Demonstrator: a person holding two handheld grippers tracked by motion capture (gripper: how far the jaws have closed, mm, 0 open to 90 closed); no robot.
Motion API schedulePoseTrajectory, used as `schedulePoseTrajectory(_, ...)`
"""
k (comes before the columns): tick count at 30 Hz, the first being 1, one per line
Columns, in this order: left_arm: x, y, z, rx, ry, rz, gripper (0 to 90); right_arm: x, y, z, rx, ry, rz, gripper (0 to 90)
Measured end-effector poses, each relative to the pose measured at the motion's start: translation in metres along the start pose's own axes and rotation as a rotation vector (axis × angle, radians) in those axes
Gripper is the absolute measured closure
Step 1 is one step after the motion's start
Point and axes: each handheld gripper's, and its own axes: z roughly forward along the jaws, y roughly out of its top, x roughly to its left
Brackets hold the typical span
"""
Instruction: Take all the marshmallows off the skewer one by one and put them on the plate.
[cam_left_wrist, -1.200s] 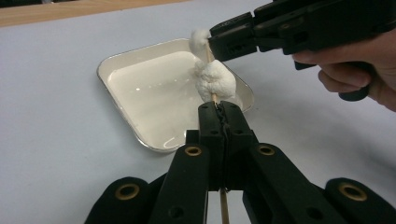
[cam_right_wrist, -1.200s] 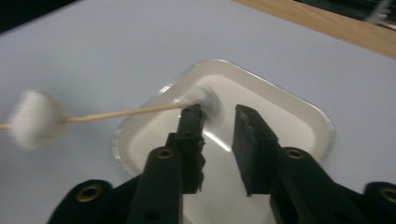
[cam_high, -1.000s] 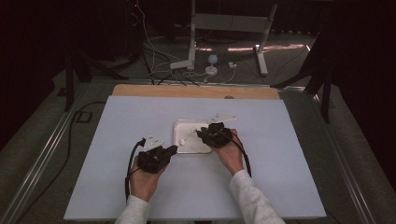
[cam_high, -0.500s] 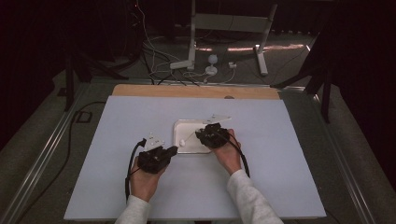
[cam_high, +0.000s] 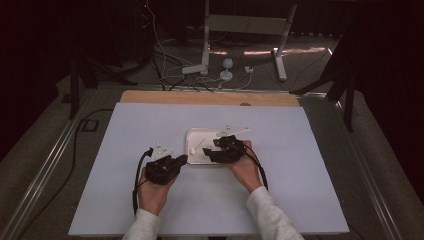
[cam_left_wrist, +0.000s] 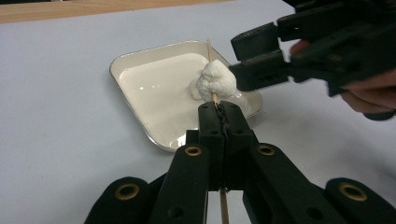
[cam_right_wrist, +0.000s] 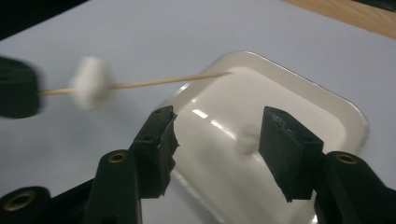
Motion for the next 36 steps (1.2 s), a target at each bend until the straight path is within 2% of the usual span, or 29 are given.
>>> schedulePoseTrajectory(6, -0.001, 0.0, 0.001, 0.001, 0.002, 0.002, 90.0, 0.023, 0.002, -0.007, -0.038, 0.054, -0.053, 49.0)
schedulePoseTrajectory(13, -0.001, -0.001, 0.002, -0.002, -0.003, -0.001, 90.0, 0.037, 0.006, -0.007, -0.069, 0.081, -0.066, 51.6)
schedulePoseTrajectory(17, -0.002, -0.001, 0.002, -0.002, -0.007, 0.0, 90.0, 0.039, 0.008, -0.006, -0.081, 0.085, -0.056, 54.5)
schedulePoseTrajectory(24, -0.003, 0.0, 0.001, -0.016, -0.015, 0.003, 90.0, 0.038, 0.009, -0.003, -0.094, 0.103, -0.014, 64.8)
schedulePoseTrajectory(28, -0.004, -0.001, 0.002, -0.015, -0.011, 0.005, 90.0, 0.039, 0.009, -0.003, -0.091, 0.12, -0.012, 74.0)
schedulePoseTrajectory(31, -0.004, -0.001, 0.002, -0.016, -0.01, 0.002, 90.0, 0.038, 0.009, -0.003, -0.093, 0.123, -0.011, 77.0)
schedulePoseTrajectory(34, -0.004, -0.001, 0.003, -0.011, -0.011, 0.001, 90.0, 0.039, 0.009, -0.003, -0.092, 0.102, -0.029, 79.5)
schedulePoseTrajectory(36, -0.004, -0.002, 0.004, -0.006, -0.014, 0.002, 90.0, 0.039, 0.01, -0.003, -0.091, 0.059, -0.045, 80.7)
